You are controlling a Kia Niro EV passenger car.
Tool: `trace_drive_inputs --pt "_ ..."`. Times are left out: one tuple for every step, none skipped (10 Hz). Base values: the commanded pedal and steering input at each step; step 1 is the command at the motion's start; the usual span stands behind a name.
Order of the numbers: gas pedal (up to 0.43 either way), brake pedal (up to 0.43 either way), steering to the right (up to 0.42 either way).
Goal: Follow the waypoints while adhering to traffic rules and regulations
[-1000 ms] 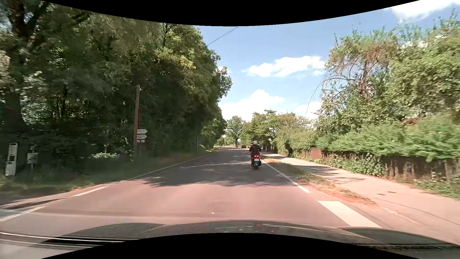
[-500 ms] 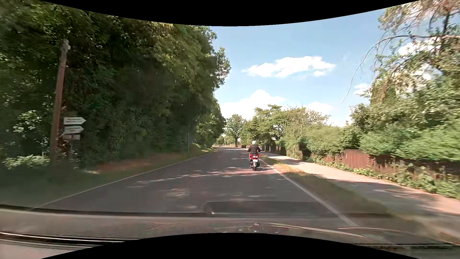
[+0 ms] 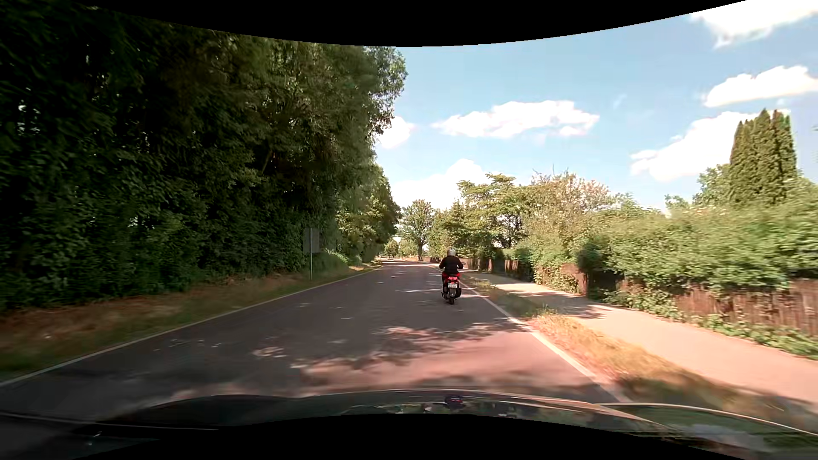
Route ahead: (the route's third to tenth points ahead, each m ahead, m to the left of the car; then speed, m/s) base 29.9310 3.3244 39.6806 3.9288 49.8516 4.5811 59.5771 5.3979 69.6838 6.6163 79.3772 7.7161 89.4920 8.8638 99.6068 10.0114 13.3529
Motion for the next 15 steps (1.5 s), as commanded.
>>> trace_drive_inputs --pt "0.220 0.006 -0.004" --pt "0.220 0.006 -0.005" --pt "0.209 0.006 -0.005" --pt "0.169 0.006 -0.005" --pt "0.157 0.006 -0.005" --pt "0.138 0.006 -0.005" --pt "0.138 0.006 -0.005" --pt "0.130 0.006 -0.005" --pt "0.130 0.006 -0.005" --pt "0.130 0.006 -0.005" --pt "0.130 0.006 -0.005" --pt "0.130 0.006 -0.005" --pt "0.130 0.006 -0.005" --pt "0.130 0.006 -0.005" --pt "0.130 0.006 -0.005"
